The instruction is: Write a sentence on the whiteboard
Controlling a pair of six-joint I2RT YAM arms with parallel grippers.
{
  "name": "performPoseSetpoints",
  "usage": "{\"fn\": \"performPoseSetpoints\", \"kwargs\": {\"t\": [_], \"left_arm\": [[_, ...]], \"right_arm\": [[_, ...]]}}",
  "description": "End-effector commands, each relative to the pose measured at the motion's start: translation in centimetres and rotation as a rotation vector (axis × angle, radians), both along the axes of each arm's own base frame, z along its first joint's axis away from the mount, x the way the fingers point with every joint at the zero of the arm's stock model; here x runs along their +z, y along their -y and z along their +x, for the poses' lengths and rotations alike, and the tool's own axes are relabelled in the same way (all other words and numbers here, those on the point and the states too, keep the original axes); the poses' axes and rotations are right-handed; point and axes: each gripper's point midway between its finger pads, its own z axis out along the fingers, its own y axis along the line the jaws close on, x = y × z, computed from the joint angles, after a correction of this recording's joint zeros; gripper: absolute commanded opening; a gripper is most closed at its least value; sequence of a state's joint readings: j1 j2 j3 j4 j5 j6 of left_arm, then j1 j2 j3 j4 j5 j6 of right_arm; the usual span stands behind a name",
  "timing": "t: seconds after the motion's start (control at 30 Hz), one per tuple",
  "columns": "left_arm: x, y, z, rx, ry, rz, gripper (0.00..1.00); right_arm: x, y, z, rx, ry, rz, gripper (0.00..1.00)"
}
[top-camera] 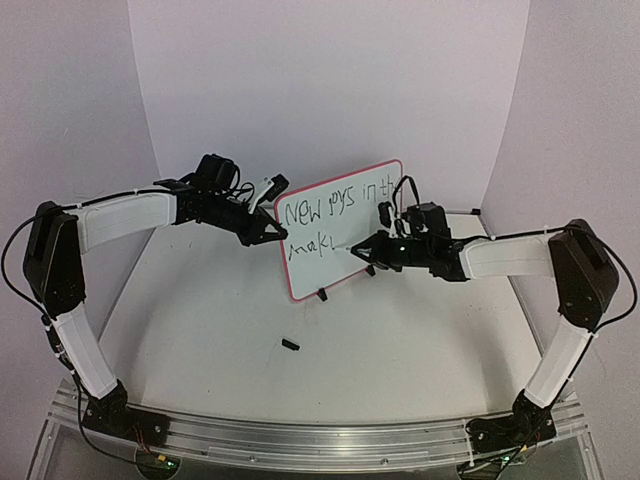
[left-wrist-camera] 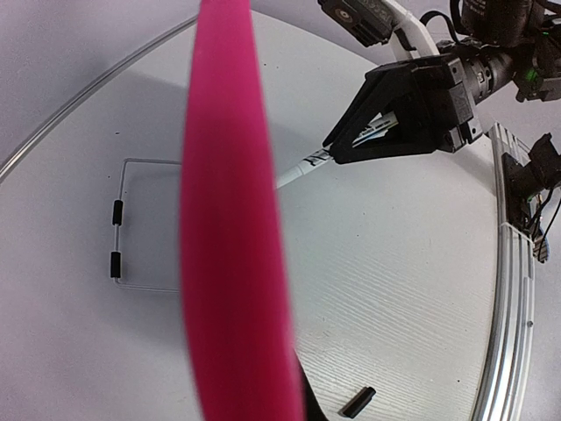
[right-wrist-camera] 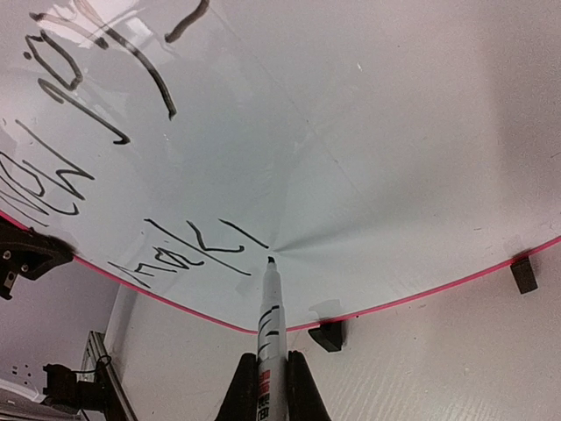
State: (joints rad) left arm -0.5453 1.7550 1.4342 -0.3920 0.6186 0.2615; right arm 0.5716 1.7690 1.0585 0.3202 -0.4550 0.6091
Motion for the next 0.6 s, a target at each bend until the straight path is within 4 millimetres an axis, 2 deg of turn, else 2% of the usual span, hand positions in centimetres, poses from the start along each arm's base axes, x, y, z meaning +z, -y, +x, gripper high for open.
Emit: {"fn": "performPoseSetpoints", "kwargs": {"t": [0.0,0.2,0.57], "left_arm": [[-2.8,0.5,-3.7,-0.075,-0.157,0.061,0.0],[-2.9,0.6,-3.7,-0.075,-0.159,0.061,0.0],[-3.0,0.6,-3.7,-0.075,-0.161,0.061,0.0]], "right_arm": [[4.5,0.2,-0.4,0.006,0.078,0.067,0.0],[6.1,-0.1,-0.2,0.012,0.108,0.087,0.0],[5.8,-0.8,1.0,0.018,0.113,0.081,0.0]]}}
